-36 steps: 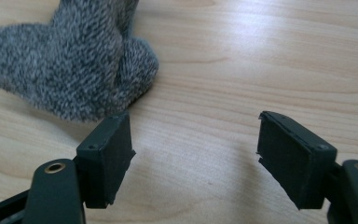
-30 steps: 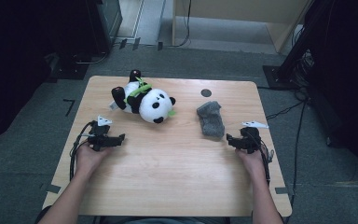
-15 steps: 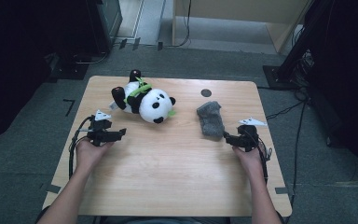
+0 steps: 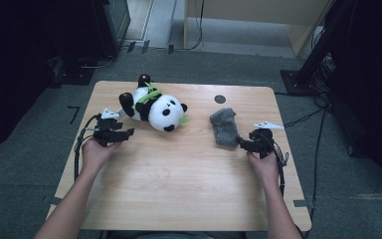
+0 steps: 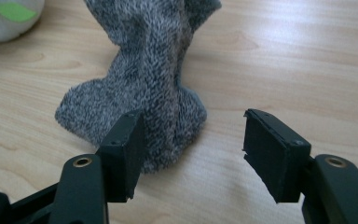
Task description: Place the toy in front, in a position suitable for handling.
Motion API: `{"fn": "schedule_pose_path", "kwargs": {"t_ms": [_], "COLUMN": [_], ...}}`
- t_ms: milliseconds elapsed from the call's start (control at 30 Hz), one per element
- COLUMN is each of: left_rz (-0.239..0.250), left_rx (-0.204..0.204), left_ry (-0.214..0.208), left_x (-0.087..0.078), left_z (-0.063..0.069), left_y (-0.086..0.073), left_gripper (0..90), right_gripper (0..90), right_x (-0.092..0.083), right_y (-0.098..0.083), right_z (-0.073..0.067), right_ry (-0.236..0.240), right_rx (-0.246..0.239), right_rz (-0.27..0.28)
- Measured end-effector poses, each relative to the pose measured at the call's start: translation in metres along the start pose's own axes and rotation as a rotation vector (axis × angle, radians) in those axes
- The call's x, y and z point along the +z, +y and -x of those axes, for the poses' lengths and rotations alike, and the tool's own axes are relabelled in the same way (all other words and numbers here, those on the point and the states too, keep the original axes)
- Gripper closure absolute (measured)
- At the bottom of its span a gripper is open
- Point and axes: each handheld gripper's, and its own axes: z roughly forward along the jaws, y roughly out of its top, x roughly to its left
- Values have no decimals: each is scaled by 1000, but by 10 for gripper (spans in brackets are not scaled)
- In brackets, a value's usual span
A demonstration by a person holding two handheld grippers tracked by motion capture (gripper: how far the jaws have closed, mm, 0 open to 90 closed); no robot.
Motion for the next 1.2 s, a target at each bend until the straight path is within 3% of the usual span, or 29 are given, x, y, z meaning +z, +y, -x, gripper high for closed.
{"fn": "schedule_pose_path", "kwargs": {"t_ms": [233,333,367,700,900,1100,1200], "left_rz": [-8,-18,-16,18,28,28,24], "left_rx": [22,4,-15,35,68,67,85], "left_ry": [10,-12,-37,-31,-26,-46,-32], "left_x": [0,0,2,-1,-3,4,9], "left_z": [0,0,-1,7,11,11,12], "left_y": [14,22,27,53,70,92,100], "left_gripper": [390,416,413,385,385,387,389], "right_gripper": [408,409,411,419,421,420,421], "right_x": [8,7,6,3,-2,-2,-2], "right_y": [1,2,4,2,5,6,7], "right_z": [-6,-7,-8,-12,-13,-19,-20], "right_ry": [-31,-31,-29,-23,-13,-17,-17], "right_rx": [-52,-57,-64,-104,-93,-105,-108], "right_rz": [4,9,16,7,48,43,50]}}
